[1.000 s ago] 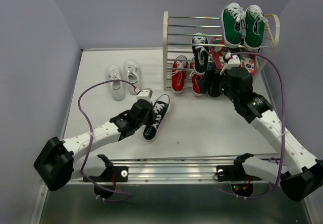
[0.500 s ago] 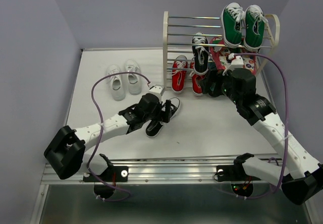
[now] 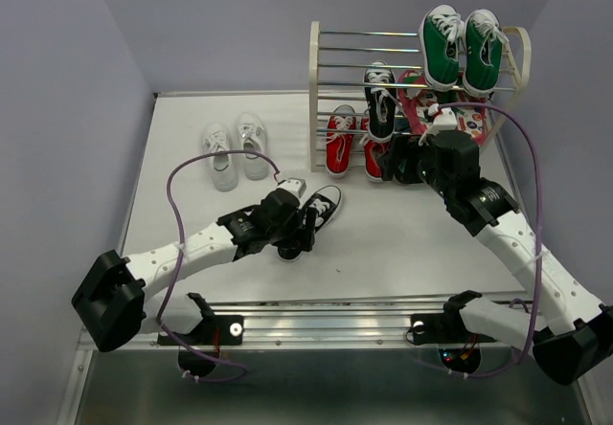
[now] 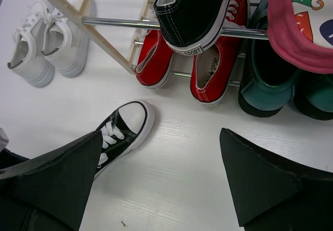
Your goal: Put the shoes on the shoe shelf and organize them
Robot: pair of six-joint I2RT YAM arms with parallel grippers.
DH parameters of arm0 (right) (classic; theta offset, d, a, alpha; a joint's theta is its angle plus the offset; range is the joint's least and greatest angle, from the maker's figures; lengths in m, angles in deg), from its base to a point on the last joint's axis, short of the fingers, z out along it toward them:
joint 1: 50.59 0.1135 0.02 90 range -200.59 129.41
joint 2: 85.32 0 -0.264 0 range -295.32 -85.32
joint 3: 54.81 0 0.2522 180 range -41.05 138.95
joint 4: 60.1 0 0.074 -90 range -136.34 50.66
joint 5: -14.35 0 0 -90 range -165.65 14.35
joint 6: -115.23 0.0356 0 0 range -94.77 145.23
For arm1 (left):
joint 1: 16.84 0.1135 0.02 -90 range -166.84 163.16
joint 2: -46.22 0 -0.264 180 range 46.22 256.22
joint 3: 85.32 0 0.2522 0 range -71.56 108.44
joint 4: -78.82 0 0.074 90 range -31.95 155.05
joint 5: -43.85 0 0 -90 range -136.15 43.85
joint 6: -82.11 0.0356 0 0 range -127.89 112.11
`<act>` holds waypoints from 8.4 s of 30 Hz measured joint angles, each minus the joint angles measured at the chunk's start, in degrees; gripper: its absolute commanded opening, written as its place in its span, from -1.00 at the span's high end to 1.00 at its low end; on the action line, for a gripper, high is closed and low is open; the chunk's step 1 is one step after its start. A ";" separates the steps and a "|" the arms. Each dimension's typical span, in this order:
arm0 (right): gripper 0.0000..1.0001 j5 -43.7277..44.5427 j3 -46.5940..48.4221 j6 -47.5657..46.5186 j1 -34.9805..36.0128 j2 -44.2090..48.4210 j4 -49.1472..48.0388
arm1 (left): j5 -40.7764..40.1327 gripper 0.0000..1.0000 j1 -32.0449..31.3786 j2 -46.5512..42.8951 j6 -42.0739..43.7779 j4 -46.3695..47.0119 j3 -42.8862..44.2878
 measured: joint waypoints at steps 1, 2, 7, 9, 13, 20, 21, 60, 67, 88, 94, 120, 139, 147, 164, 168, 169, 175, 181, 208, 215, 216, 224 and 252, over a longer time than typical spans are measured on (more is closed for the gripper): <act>-1.00 0.00 -0.02 0.00 0.00 -0.15 0.00 | -0.02 -0.98 -0.22 0.98 0.00 -0.24 0.00; -1.00 0.00 -0.04 0.00 0.00 -0.24 0.00 | 0.00 -0.98 -0.37 2.16 -0.07 -0.57 0.00; -1.00 0.13 -0.09 0.00 0.00 -0.33 0.00 | -1.70 -0.69 -0.81 7.30 -0.39 -2.73 0.00; -1.00 0.15 -0.09 0.00 0.00 -0.33 0.00 | -2.64 -0.62 -0.79 7.63 -0.59 -3.13 0.02; -1.00 0.24 -0.17 0.00 0.00 -0.33 0.00 | -3.67 -0.51 -0.81 6.95 -1.22 -3.30 0.11; -1.00 0.92 -0.52 0.00 0.00 -0.33 0.00 | -4.22 -0.38 -0.81 4.96 -2.14 -3.34 0.11; -1.00 1.03 -0.61 0.00 0.00 -0.33 0.02 | -4.33 -0.37 -0.81 4.96 -2.34 -3.45 0.11; -1.00 5.16 -0.98 -0.04 0.00 1.57 0.46 | -14.95 1.00 -14.10 3.32 -3.26 -7.15 2.05; -1.00 7.41 -1.05 0.04 0.00 2.47 0.50 | -17.66 1.00 -17.70 -0.15 -4.48 -8.02 5.25; -1.00 19.80 -2.78 2.14 0.00 7.04 0.85 | -36.54 1.00 -17.62 12.74 -11.54 -25.99 37.92; -1.00 19.89 -2.82 2.19 0.00 7.26 0.85 | -38.32 1.00 -15.10 19.58 -10.97 -27.36 43.91; -1.00 19.82 -2.93 2.43 0.00 7.93 0.87 | -38.40 1.00 -6.40 33.38 -3.91 -16.68 57.27; -1.00 19.34 -2.97 2.43 0.00 7.96 0.87 | -38.34 1.00 -4.70 42.60 0.07 -14.36 70.82; -1.00 19.17 -3.43 2.45 0.00 7.96 0.96 | -38.03 1.00 -2.91 46.82 1.46 -13.68 75.14; -1.00 18.75 -3.61 2.45 0.00 7.74 1.01 | -35.54 1.00 -0.24 51.36 2.12 -11.41 79.32; -1.00 18.75 -3.61 2.43 0.00 7.56 1.01 | -35.47 1.00 -0.20 51.65 1.97 -11.32 79.32; -1.00 18.75 -3.61 2.43 0.00 7.52 1.01 | -35.54 1.00 -0.20 51.65 1.97 -11.30 79.32; -1.00 18.75 -3.61 2.43 0.00 7.45 1.01 | -35.85 0.92 -0.20 51.80 1.66 -11.02 79.32; -1.00 18.73 -3.61 2.43 0.00 7.45 1.01 | -36.54 0.65 -0.09 51.93 0.35 -10.91 79.32; -1.00 17.68 -3.61 2.36 0.00 7.45 1.01 | -36.02 -0.90 -1.97 46.56 -1.86 -5.92 72.43; -1.00 16.57 -3.61 2.14 0.00 7.43 0.98 | -34.21 -0.98 -8.83 32.11 -1.29 -3.48 59.28; -1.00 16.35 -3.61 1.92 0.00 7.43 0.96 | -33.92 -0.98 -9.49 29.59 -1.33 -2.75 56.78; -1.00 9.46 -5.11 -1.14 0.00 7.58 -1.53 | -35.12 -0.98 -5.25 10.29 -8.98 -5.66 35.15; -1.00 -3.23 -7.37 -3.63 0.00 4.15 -4.59 | -5.64 -0.98 36.70 46.58 4.39 4.94 49.13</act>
